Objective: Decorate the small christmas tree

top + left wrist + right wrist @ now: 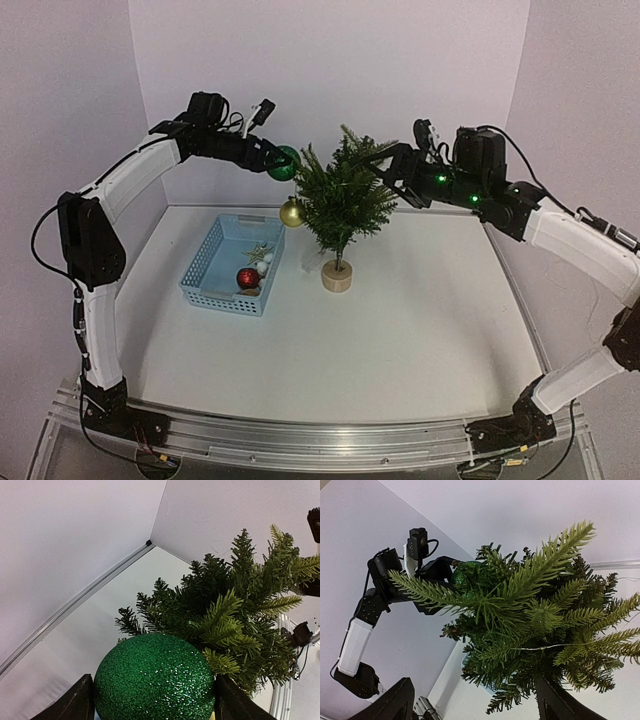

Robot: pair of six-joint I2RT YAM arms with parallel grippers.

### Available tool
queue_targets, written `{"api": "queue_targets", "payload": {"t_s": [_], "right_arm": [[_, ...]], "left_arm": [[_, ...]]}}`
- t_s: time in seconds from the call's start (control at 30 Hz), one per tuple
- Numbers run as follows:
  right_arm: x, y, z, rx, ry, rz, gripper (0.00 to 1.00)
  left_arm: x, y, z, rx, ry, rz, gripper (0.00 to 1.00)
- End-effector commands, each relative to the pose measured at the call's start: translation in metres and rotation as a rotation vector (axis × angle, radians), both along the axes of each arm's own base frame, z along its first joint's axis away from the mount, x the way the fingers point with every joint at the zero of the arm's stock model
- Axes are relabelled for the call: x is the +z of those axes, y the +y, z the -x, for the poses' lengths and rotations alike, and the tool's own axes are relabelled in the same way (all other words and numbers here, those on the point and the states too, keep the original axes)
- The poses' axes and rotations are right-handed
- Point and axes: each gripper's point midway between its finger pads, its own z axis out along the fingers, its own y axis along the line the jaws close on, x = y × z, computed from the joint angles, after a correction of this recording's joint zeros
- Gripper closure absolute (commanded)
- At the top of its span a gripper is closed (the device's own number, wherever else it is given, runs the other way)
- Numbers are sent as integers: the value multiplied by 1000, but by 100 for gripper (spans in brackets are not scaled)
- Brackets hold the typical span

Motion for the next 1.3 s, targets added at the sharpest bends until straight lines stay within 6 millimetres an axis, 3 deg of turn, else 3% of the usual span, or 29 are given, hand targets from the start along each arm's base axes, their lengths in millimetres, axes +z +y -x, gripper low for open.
{"api": "queue_targets", "payload": {"t_s": [0.0, 0.43, 0.73, 0.93, 1.1, 1.27], "right_arm": [[32, 3, -1, 19, -68, -53, 16], [35, 3, -1, 17, -74, -55, 16], [36, 3, 0, 18, -77, -55, 16], [37, 1, 1, 16, -82, -54, 16], [37, -2, 2, 1, -90, -51, 16], [39, -6, 1, -17, -100, -45, 16]], "left_arm": [[3, -1, -1, -7, -17, 13, 31], [0, -2, 0, -14, -12, 10, 12], [4, -2, 0, -22, -21, 15, 15], [22, 2, 11, -66, -95, 0, 10], [46, 21, 23, -88, -190, -23, 2], [57, 38, 35, -88, -208, -52, 0]]}}
